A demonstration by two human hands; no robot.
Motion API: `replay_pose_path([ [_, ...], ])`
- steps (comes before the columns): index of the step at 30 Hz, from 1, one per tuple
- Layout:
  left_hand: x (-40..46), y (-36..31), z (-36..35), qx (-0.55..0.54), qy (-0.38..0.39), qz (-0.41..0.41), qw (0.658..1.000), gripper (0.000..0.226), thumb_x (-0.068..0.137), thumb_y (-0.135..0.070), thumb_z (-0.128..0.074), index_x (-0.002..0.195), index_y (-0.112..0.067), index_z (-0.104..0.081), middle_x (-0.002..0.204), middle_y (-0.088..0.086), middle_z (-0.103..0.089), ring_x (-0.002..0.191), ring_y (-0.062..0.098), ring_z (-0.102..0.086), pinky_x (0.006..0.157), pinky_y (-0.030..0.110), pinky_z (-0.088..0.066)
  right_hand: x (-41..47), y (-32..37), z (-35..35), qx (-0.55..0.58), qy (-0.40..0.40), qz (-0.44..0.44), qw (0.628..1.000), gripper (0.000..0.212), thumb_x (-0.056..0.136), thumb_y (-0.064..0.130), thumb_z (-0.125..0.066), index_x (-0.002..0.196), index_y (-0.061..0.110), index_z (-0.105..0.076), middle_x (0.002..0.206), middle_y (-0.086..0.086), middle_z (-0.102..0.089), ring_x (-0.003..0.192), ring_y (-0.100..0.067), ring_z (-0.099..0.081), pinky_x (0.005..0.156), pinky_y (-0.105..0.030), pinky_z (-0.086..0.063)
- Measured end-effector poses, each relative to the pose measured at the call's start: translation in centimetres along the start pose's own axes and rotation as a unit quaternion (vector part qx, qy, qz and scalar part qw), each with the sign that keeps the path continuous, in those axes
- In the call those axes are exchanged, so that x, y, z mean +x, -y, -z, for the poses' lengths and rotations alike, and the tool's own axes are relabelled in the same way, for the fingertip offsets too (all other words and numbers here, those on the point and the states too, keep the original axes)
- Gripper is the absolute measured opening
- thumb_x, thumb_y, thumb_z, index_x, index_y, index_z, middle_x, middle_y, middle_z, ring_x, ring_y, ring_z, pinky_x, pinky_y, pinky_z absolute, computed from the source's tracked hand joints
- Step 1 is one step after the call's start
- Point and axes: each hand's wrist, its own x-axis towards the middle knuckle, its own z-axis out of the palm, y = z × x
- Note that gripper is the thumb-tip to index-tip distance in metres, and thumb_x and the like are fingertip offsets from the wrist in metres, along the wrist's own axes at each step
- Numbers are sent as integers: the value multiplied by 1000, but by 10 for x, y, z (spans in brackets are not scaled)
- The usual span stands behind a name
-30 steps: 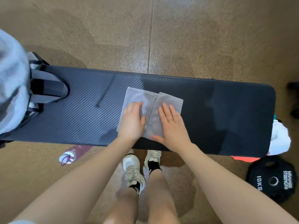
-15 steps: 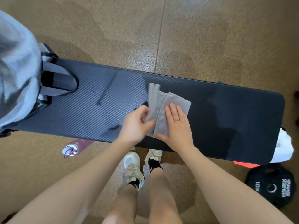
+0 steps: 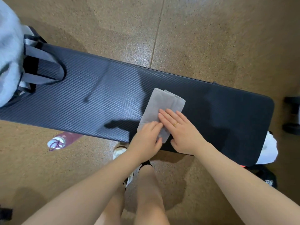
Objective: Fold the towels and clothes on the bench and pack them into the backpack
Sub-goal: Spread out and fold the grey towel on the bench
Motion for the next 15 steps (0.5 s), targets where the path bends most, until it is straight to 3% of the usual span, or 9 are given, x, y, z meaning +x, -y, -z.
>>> replay_pose_path([
  [3, -21, 13, 8, 17, 26, -50, 998, 51, 81, -21, -50, 130, -9, -45, 130, 6, -54, 118, 16, -47, 104, 27, -34, 6, -24, -1, -73, 45, 38, 996, 81, 74, 27, -48, 148, 18, -19, 155, -1, -15, 143, -21, -20, 115, -39, -7],
  [5, -33, 23, 16, 12, 17, -47, 999, 52, 81, -22, -46, 130, -9, -39, 135, 11, -49, 121, 19, -45, 105, 28, -34, 10, -33, 2, -113, 42, 64, 991, 85, 73, 31, -65, 147, 21, -24, 154, -3, -24, 141, -23, -28, 114, -42, -17],
  [7, -38, 30, 21, 3, -20, -18, 1000, 53, 81, -21, -47, 131, -9, -37, 139, 13, -43, 127, 20, -40, 107, 31, -33, 13, -33, 2, -134, 5, 90, 987, 75, 73, 31, -73, 139, 24, -38, 147, -9, -40, 133, -27, -42, 108, -42, -32],
  [10, -35, 31, 31, -41, -65, 48, 996, 57, 78, -19, -56, 132, -6, -43, 141, 8, -43, 130, 8, -35, 108, 29, -32, 20, -26, 0, -131, -73, 106, 983, 53, 70, 24, -77, 115, 23, -50, 129, -15, -57, 117, -32, -56, 96, -39, -42],
  [15, -40, 17, 48, -77, -45, 52, 995, 80, 74, -53, -58, 139, -13, -36, 137, -7, -44, 125, -3, -34, 103, 14, -27, 32, 3, 25, -31, -104, 62, 992, 25, 79, 28, -59, 102, 18, -63, 115, -9, -63, 109, -30, -59, 89, -39, -46],
])
